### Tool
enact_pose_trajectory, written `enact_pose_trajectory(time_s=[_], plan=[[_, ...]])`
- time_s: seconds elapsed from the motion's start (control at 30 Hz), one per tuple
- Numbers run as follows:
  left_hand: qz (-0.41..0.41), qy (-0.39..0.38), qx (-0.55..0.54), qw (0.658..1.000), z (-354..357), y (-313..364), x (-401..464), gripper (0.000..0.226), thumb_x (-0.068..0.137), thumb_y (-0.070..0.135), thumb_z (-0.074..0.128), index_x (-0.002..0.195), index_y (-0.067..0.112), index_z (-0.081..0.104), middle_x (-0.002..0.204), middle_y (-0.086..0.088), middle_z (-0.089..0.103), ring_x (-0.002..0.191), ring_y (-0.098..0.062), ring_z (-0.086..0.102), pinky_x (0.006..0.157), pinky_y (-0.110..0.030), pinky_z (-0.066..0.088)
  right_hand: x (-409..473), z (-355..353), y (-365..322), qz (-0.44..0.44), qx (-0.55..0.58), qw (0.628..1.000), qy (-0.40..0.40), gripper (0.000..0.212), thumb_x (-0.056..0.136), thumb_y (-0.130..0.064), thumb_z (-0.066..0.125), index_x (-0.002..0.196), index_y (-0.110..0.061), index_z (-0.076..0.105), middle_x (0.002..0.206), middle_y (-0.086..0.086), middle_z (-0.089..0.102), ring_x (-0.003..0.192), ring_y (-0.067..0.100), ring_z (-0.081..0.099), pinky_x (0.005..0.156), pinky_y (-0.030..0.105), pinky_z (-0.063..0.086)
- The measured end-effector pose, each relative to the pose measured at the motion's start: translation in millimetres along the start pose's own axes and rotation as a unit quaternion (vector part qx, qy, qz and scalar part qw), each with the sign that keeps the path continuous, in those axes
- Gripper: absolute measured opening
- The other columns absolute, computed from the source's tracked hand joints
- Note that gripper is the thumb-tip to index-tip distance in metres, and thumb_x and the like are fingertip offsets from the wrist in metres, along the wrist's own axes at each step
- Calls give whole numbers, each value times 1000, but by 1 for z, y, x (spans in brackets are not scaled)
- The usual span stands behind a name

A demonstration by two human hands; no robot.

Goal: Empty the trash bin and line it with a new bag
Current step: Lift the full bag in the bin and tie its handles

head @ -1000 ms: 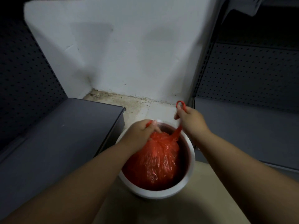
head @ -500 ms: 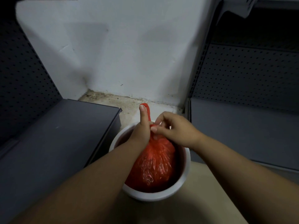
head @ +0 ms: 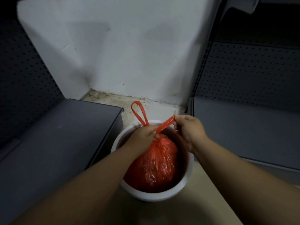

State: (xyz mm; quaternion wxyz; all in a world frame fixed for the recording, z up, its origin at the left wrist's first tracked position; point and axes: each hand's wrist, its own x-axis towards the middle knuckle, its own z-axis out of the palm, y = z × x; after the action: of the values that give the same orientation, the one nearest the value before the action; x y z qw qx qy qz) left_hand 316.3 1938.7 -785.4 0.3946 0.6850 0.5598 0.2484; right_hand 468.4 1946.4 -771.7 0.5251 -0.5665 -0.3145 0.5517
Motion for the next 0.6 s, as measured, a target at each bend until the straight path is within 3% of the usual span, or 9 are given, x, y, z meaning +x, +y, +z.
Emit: enact_pose_trajectory(time_s=[0.03,0.13,0.2,0.27,0.33,0.4,0.47,0.6], plan=[[10,3,28,1000,0,-2,0,30,98,17,42,114,18,67,90,9,64,80,-1,56,71,-1,37,0,1,5,13,32,999,-5,28,94,-11,52,66,-9,55,58,6,52,47,12,47,50,21,44],[10,38,26,999,0,-4,-2,31,96,21,47,122,25,63,113,1,69,105,-15,60,93,-29,44,-5,3,15,28,-19,999,-35,22,92,-14,56,72,-7,64,62,5,58,51,11,49,51,20,43],[2,63,16,998,1,-3,-3,31,95,20,48,122,23,64,115,-2,70,103,-13,59,88,-25,42,-14,5,20,22,-144,986,-82,18,90,-15,58,80,-6,70,66,5,62,57,14,53,57,23,45],[-1,84,5,996,2,-4,-3,31,95,18,49,121,19,65,113,-2,70,96,-8,57,74,-17,40,-19,8,26,-2,-297,945,-139,16,90,-13,57,96,-8,72,80,7,69,71,18,62,69,28,50],[-5,96,-11,995,2,-4,-2,29,94,18,51,118,18,67,110,-2,71,91,-6,57,65,-7,36,-20,14,29,-31,-377,912,-160,17,90,-13,59,102,-10,71,92,8,71,83,20,65,80,31,51],[-11,102,-23,994,2,-5,-1,28,93,16,53,115,17,69,106,-3,72,89,-7,58,66,-3,35,-17,17,30,-41,-387,908,-155,5,87,-16,63,86,-15,68,84,3,68,82,19,62,81,32,50],[-14,104,-19,994,2,-5,-1,27,91,15,55,114,15,69,105,-3,73,90,-8,59,67,-3,36,-13,18,34,-41,-384,910,-147,21,85,-14,66,68,-22,56,71,-3,60,73,16,57,73,30,48],[-45,137,7,990,5,-5,1,16,88,17,59,103,15,67,90,5,68,78,-6,55,59,-9,34,-11,17,37,-89,-430,886,-146,35,84,-7,61,59,-23,43,63,-8,50,61,10,47,58,22,37]])
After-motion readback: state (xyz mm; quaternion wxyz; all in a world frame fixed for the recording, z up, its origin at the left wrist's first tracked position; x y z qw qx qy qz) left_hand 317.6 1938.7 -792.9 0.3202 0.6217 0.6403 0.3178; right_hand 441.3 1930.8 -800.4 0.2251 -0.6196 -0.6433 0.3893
